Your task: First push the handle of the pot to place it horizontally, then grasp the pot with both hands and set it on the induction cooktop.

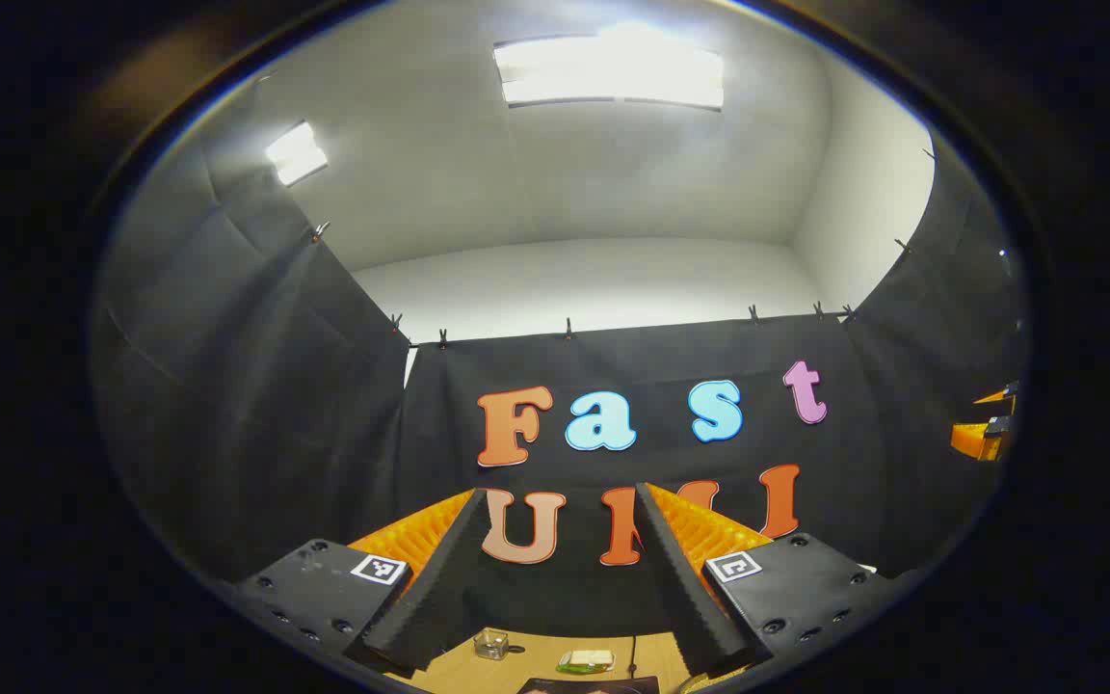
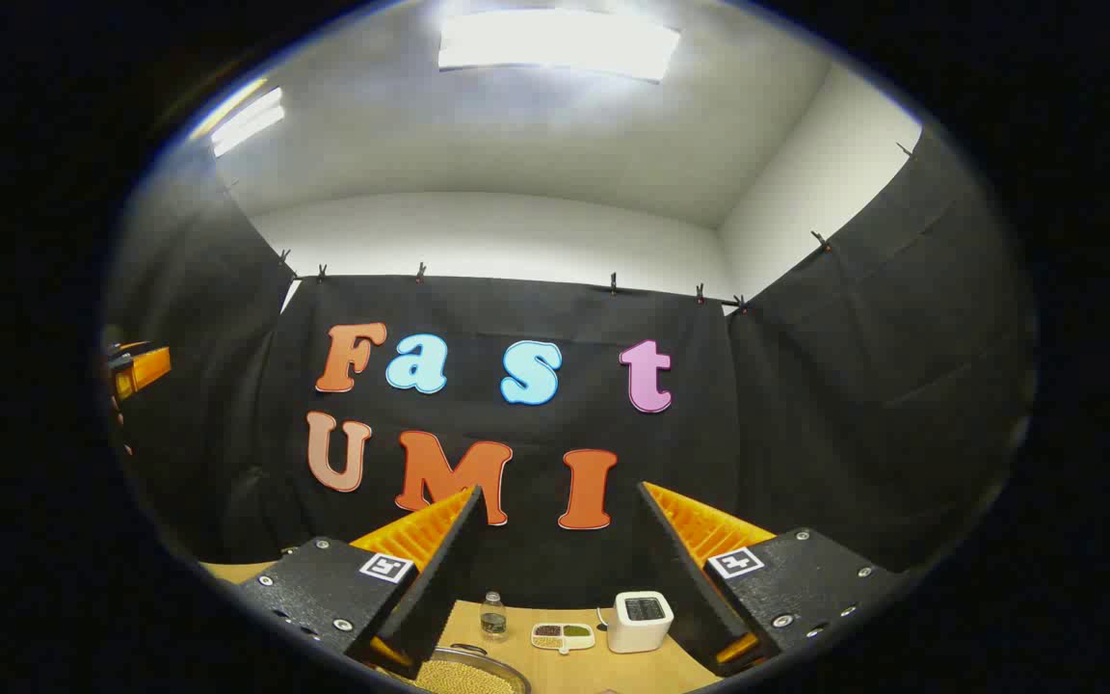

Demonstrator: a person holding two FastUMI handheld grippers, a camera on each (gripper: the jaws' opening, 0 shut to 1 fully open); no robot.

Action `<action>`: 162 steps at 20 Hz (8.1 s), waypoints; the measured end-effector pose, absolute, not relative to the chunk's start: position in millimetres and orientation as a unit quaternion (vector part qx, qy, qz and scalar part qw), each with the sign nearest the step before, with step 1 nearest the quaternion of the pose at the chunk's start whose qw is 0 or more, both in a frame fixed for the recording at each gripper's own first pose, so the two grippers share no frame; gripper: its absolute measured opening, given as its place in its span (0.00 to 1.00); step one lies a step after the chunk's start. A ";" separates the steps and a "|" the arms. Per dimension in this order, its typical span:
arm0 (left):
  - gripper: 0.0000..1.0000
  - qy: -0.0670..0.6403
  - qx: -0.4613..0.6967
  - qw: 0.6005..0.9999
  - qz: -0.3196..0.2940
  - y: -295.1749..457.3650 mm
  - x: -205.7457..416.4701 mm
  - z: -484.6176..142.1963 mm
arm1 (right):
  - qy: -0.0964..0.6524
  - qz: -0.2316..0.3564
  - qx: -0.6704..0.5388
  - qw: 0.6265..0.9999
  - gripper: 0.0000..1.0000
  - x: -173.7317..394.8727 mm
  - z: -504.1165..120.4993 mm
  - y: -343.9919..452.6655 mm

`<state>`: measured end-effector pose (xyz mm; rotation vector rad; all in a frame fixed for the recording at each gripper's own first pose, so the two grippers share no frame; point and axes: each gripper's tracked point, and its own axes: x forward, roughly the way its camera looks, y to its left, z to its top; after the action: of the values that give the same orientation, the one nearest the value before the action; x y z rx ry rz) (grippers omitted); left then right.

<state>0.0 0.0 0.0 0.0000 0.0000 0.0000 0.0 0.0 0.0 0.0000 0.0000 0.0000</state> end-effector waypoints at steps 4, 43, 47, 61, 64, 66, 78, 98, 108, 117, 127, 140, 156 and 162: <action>0.97 0.010 -0.004 1.000 -0.003 -1.6 -0.8 -5.9 | 0.003 0.013 -0.004 1.000 0.96 -4.7 -1.6 10.2; 0.97 0.023 -0.010 0.998 0.060 60.5 -38.1 -44.7 | 0.388 0.243 -0.016 0.889 0.74 -83.1 -288.7 184.5; 0.97 0.032 -0.008 0.997 0.067 67.2 -40.4 -55.2 | 0.450 0.269 -0.003 0.851 0.65 -105.3 -330.3 209.2; 0.96 0.103 -0.003 0.989 0.109 119.6 -33.5 -122.3 | 0.609 0.303 0.054 0.731 0.23 -169.7 -420.0 261.9; 0.98 0.092 -0.005 0.989 0.120 128.5 -34.7 -118.8 | 0.629 0.298 0.049 0.716 0.02 -176.8 -438.4 264.8; 0.97 0.085 -0.002 0.989 0.123 129.1 -35.5 -116.8 | 0.641 0.301 0.049 0.704 0.00 -183.6 -445.6 267.7; 0.97 0.094 -0.001 0.988 0.124 125.6 -26.4 -129.7 | 0.674 0.267 0.051 0.686 0.00 -188.3 -492.4 250.1; 0.96 0.100 -0.027 0.991 0.084 83.1 -21.2 -123.0 | 0.672 0.162 0.040 0.722 0.00 -161.2 -506.3 119.8; 0.97 0.111 -0.021 0.991 0.070 63.6 -15.4 -130.9 | 0.679 0.116 0.046 0.724 0.00 -137.1 -522.5 71.6; 0.98 0.126 -0.022 0.990 0.058 46.3 -5.1 -151.7 | 0.663 0.042 0.018 0.748 0.00 -81.5 -544.6 9.5; 0.98 0.170 -0.007 0.985 0.030 10.2 6.7 -199.9 | 0.649 0.005 -0.002 0.761 0.00 -35.0 -567.7 -13.9; 0.98 0.298 -0.009 0.952 -0.067 -101.3 11.0 -333.7 | 0.633 -0.013 0.060 0.772 0.00 15.9 -599.4 -25.8; 0.99 0.518 -0.022 0.835 -0.186 -224.2 -45.4 -489.0 | 0.597 0.042 0.055 0.799 0.74 52.5 -558.8 -13.7; 0.98 0.587 -0.040 0.780 -0.213 -254.6 -73.5 -549.8 | 0.604 0.040 0.037 0.795 0.84 54.7 -579.6 -13.0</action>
<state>-73.5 -254.6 -549.8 -0.0862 1.2691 -0.4612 54.7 -13.0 -579.6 0.0806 1.2984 0.0852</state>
